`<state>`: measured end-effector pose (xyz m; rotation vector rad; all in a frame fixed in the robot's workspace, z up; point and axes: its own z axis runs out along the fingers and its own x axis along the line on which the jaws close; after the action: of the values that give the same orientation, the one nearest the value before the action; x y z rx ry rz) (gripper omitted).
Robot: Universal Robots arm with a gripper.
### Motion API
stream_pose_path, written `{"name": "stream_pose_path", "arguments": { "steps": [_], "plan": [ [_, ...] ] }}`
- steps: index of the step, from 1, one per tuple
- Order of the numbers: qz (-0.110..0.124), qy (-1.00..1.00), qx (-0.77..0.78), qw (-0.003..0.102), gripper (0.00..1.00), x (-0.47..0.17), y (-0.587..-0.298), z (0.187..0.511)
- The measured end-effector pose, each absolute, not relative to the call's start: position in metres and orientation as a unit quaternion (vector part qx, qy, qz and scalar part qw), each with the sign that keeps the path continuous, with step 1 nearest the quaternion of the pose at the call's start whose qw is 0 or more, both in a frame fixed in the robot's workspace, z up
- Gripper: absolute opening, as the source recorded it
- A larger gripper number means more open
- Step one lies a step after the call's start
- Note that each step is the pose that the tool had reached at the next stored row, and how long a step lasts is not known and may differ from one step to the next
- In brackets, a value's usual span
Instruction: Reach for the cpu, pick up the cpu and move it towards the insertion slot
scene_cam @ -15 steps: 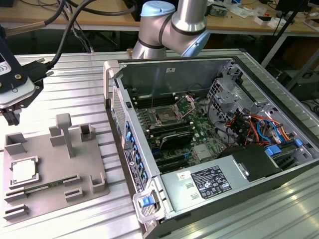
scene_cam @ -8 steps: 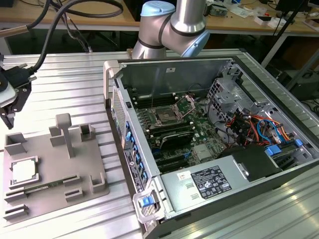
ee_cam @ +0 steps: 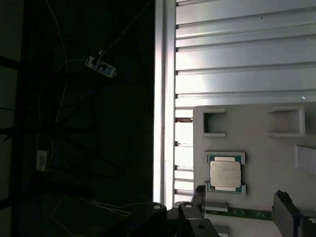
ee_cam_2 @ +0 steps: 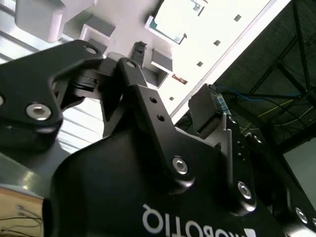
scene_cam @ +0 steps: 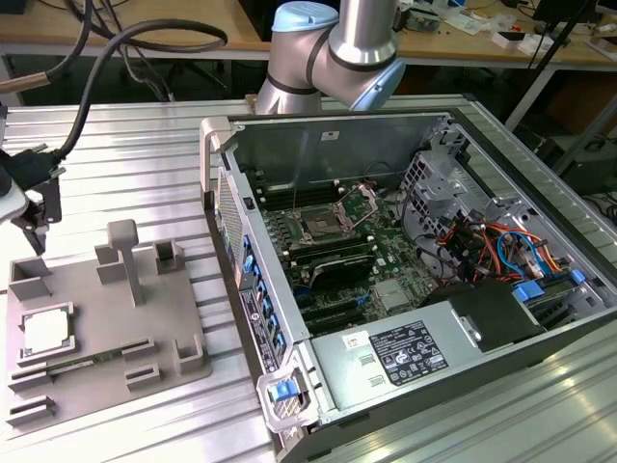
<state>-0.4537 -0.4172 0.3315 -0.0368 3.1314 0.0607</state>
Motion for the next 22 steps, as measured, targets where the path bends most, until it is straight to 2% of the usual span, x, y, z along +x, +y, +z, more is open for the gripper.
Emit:
{"name": "stream_pose_path", "arguments": {
  "steps": [1,2,9,11,12,22],
  "plan": [
    [0.019,1.0,-0.012,0.005,0.66,-0.454,-0.417,0.328],
    [0.019,1.0,-0.012,0.004,0.72,-0.454,-0.417,0.325],
    [0.019,1.0,-0.011,0.004,0.72,-0.456,-0.417,0.309],
    [0.019,1.0,-0.011,0.004,0.71,-0.456,-0.417,0.306],
    [0.019,1.0,-0.011,0.004,0.64,-0.456,-0.417,0.306],
    [0.019,1.0,-0.011,0.004,0.64,-0.456,-0.417,0.304]
  ]
}}
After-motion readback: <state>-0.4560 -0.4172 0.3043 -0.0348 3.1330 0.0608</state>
